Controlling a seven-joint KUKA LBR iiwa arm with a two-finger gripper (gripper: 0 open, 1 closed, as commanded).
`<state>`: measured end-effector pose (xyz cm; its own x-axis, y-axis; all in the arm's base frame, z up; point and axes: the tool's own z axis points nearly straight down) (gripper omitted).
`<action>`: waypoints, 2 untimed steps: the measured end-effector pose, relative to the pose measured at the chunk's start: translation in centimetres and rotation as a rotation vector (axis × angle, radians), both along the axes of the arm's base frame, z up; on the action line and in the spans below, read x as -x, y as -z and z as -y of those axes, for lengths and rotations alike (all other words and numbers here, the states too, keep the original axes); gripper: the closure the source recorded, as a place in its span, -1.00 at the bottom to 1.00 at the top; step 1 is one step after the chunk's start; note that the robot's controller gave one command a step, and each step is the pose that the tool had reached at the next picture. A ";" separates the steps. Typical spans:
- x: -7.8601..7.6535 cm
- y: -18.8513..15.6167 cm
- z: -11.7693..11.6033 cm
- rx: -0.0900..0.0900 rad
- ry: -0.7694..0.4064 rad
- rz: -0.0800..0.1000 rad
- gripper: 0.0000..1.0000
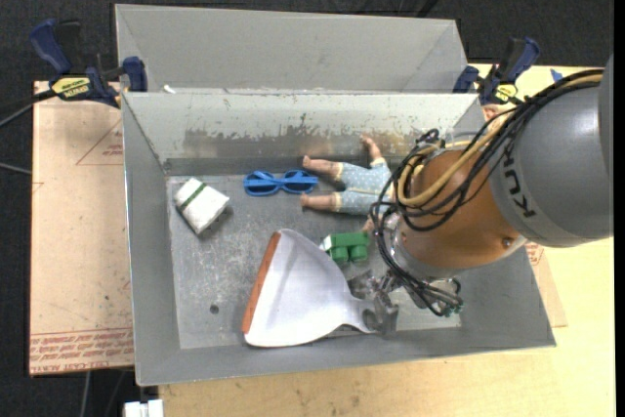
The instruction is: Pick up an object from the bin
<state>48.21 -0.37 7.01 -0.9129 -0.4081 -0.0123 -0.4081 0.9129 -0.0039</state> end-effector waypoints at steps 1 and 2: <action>0.0 0.0 0.0 0.000 -0.001 0.000 1.00; 0.0 -3.9 0.1 -0.001 -0.043 -0.004 1.00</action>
Offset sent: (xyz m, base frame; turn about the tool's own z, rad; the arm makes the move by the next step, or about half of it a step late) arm 0.0016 -0.0020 0.0602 -0.0648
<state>48.19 -0.42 10.93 -0.8946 -0.4468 -0.0088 -0.4468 0.8946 -0.0014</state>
